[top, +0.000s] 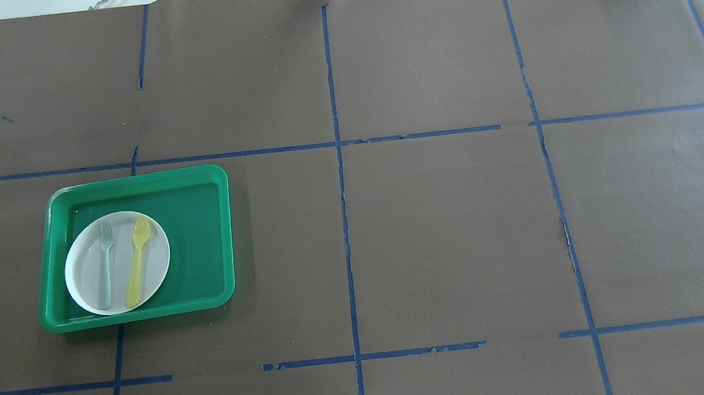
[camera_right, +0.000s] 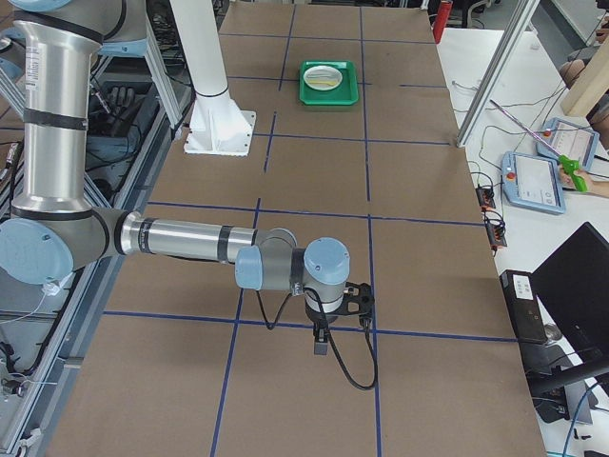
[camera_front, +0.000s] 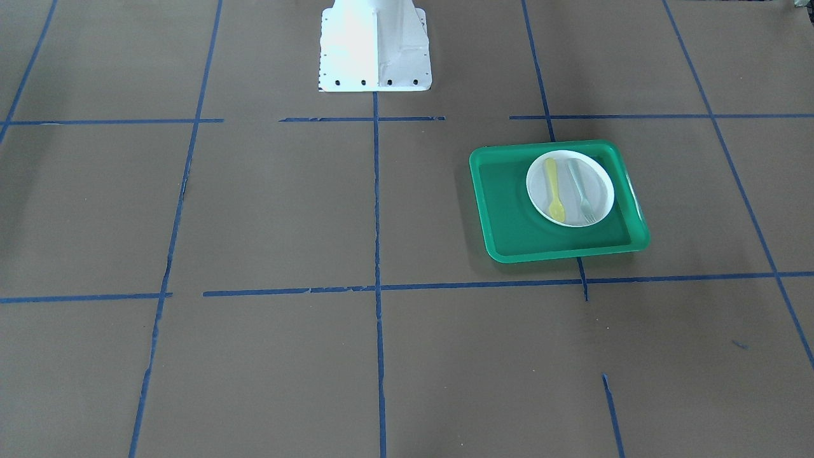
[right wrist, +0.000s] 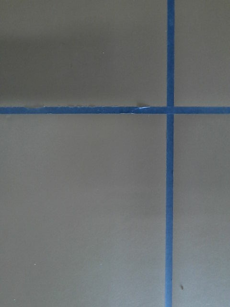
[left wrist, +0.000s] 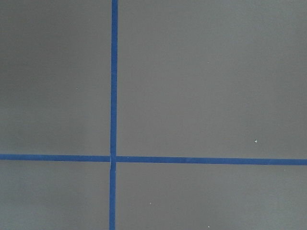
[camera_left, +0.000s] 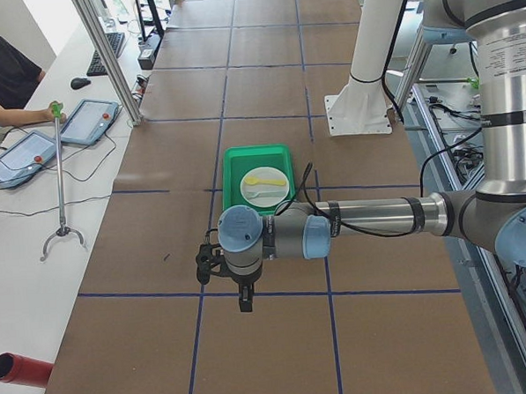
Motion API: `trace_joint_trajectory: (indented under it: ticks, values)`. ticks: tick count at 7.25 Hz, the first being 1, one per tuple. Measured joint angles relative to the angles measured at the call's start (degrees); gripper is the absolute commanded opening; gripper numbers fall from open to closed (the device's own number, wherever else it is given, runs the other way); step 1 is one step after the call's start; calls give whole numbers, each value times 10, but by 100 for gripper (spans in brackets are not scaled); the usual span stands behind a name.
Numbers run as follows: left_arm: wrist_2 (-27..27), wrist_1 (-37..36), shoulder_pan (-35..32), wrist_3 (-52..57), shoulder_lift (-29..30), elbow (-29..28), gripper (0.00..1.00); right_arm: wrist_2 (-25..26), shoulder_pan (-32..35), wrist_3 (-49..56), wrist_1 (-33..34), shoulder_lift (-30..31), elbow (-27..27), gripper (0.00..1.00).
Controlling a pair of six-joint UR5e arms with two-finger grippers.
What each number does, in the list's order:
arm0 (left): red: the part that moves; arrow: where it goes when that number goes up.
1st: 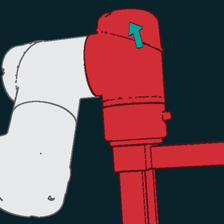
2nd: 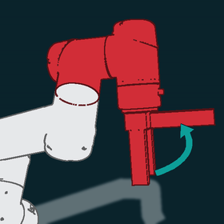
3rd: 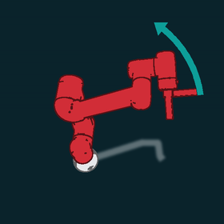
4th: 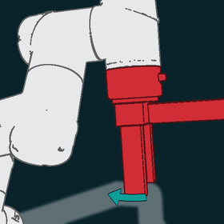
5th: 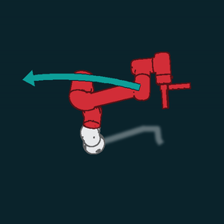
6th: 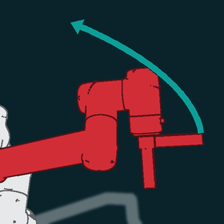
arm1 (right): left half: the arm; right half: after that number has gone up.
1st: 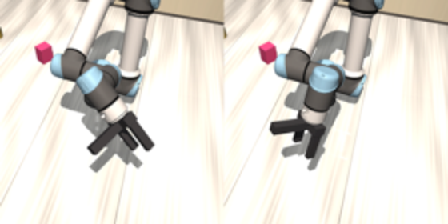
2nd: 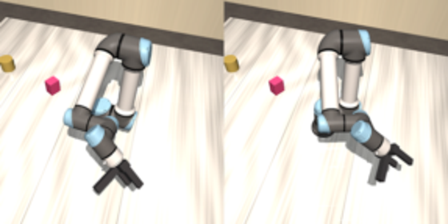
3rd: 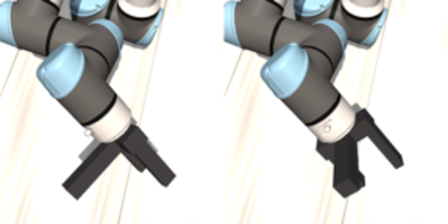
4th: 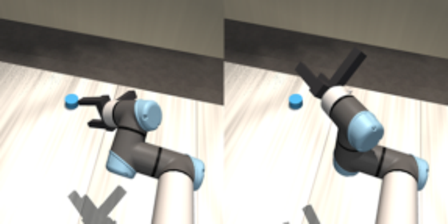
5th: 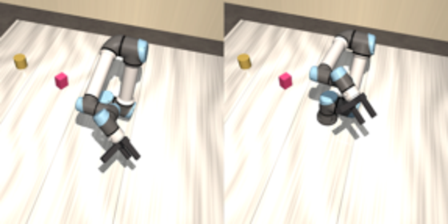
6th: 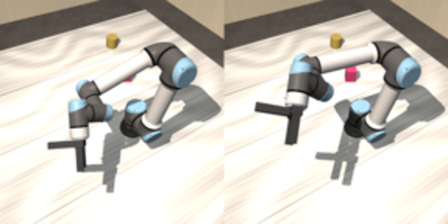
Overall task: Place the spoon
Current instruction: 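Move the left gripper over the yellow spoon on the white plate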
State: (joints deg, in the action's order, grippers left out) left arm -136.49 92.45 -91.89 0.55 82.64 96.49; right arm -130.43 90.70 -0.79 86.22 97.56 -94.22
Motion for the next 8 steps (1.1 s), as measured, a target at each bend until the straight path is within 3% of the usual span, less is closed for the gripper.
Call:
trace_joint_trajectory:
  ticks: [3,5,8]
  values:
    - [4,12,0,-4,11,5,100,0,0,0,0,0,0,100]
    - [16,13,25,-26,23,38,100,0,0,0,0,0,0,100]
    - [58,14,175,-221,49,145,100,0,0,0,0,0,0,100]
